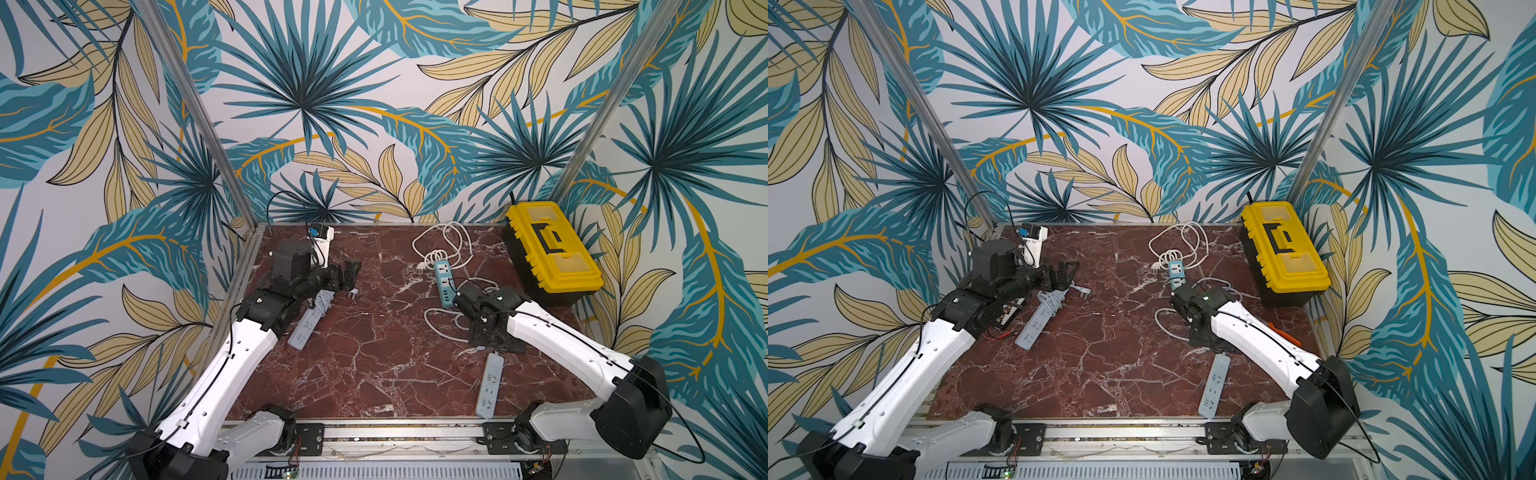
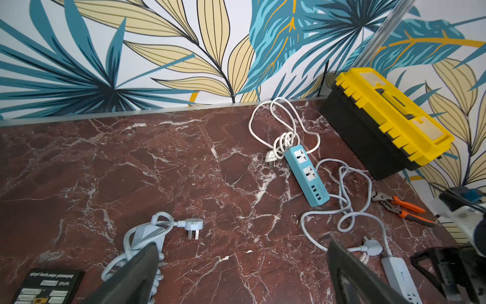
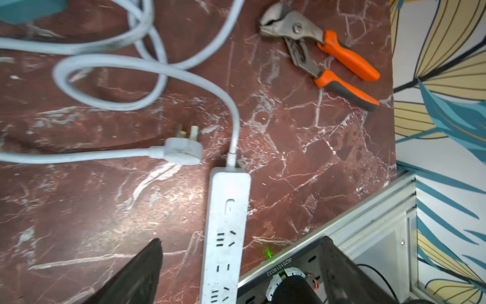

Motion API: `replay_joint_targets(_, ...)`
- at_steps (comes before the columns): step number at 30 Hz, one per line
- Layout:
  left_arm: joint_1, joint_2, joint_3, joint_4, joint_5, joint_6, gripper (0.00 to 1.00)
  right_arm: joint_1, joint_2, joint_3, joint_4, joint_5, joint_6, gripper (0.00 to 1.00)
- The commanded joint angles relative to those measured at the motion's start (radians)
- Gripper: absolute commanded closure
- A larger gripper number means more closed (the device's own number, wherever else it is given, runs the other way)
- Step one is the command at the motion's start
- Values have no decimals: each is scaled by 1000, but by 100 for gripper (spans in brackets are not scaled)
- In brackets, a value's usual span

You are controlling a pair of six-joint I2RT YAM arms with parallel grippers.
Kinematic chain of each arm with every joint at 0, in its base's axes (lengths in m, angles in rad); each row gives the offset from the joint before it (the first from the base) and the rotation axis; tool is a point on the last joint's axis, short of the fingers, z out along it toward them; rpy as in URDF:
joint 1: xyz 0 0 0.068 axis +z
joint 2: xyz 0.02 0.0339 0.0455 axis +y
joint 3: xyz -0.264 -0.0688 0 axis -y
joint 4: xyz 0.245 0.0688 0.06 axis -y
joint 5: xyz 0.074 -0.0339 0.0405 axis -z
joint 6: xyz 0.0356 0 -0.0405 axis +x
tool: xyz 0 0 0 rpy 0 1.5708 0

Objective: Wrap the cord around the power strip
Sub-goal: Pick up the power strip from the center of the board.

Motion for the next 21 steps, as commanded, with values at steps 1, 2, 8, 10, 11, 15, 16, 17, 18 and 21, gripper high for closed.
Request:
replay_joint_targets(1,-3,-5,24,37,-33,0,1,-79,-2,-48,77,6,-81,14)
replay_joint_targets(2,-1,-5,24,37,-32,11,1,-100,9,-57,110,-3,-108,17)
replay_joint_targets(8,41,38,34,14,67,-42,1,-225,110,-105,337,-69,-216,37)
replay_joint_targets(10,42,56,48,0,106,-39,0,-240,158,-106,397,-65,-233,42)
replay_joint_targets(11,41,61,54,-8,116,-41,2,-249,191,-103,412,-67,-240,43)
replay_joint_targets(15,32,74,82,-51,132,-39,11,-283,305,-109,491,-91,-263,45)
replay_joint_targets(16,26,77,89,-64,131,-37,13,-291,331,-113,514,-92,-266,46)
replay_joint_targets(17,18,80,94,-77,121,-34,15,-298,352,-118,534,-90,-269,47)
replay_joint_targets(18,3,84,98,-89,103,-31,17,-306,369,-104,535,-85,-268,54)
replay_joint_targets(21,-50,97,110,-115,57,-13,20,-316,385,-82,535,-76,-274,56)
